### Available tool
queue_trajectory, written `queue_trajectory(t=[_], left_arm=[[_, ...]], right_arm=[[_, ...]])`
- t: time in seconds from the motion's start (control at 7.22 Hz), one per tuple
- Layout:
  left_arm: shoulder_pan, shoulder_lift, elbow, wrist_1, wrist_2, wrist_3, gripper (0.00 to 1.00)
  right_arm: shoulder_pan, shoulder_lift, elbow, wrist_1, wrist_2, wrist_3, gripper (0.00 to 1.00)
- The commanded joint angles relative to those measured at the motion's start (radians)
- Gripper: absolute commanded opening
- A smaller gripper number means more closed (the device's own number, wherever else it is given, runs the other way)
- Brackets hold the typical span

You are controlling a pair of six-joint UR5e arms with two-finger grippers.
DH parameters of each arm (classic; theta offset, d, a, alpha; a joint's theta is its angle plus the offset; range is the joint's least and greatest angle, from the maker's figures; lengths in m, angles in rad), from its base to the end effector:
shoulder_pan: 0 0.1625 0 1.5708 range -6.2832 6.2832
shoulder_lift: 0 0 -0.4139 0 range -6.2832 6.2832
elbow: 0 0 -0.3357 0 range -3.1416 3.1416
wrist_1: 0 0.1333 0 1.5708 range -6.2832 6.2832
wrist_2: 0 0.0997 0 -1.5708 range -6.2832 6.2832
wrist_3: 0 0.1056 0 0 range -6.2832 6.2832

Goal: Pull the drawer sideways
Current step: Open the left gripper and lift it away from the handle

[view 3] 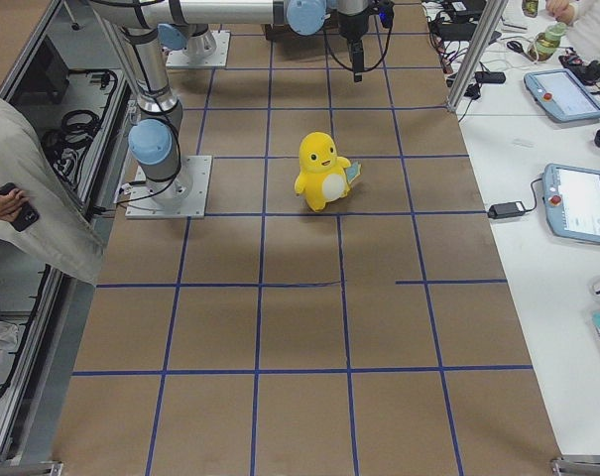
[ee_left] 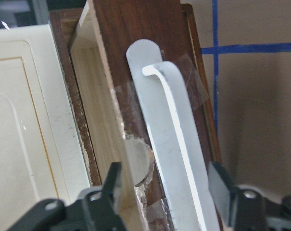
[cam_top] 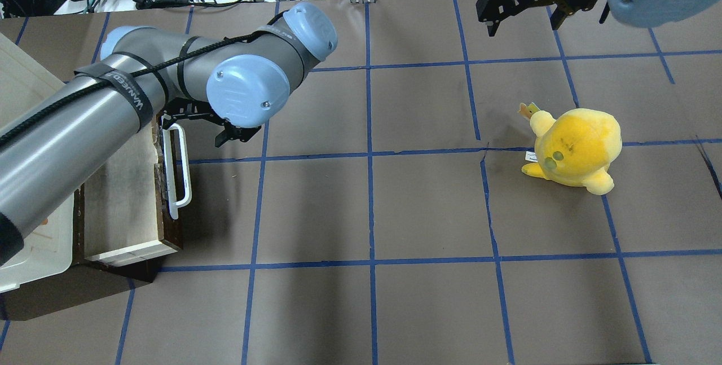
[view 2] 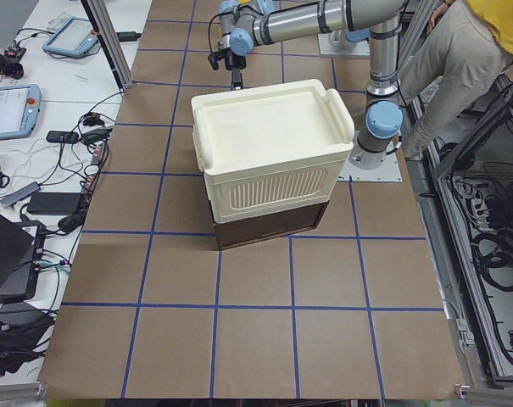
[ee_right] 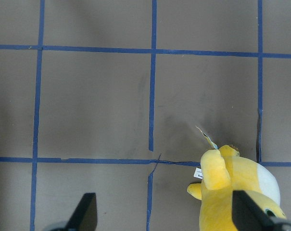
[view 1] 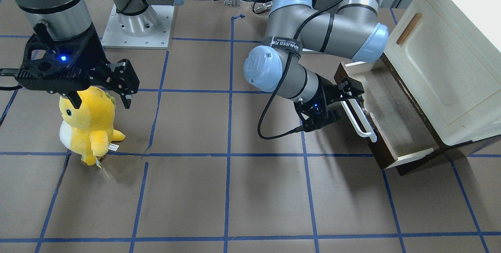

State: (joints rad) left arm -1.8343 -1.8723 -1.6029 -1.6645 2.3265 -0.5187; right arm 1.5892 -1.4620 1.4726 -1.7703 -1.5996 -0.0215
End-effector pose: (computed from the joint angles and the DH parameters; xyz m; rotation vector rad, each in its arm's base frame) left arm -0.1887 -0.4659 0.3365 -0.0958 2.2953 0.1128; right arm 0.1394 -0.4959 0.4854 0.0576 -3.0982 0.2935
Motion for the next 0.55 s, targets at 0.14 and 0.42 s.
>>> queue_trajectory(t=[0.14,0.42], left_arm=[[0.081,0.184,0.043,0.006,-0.434,0.14,1.0],[0.173,0.278,0.055,0.028,-0.66,0.339,1.0]], right_arm=[[0.0,0.0,0.0,0.0,0.0,0.0,1.0],[0.0,0.0,0.0,0.0,0.001,0.0,1.0]])
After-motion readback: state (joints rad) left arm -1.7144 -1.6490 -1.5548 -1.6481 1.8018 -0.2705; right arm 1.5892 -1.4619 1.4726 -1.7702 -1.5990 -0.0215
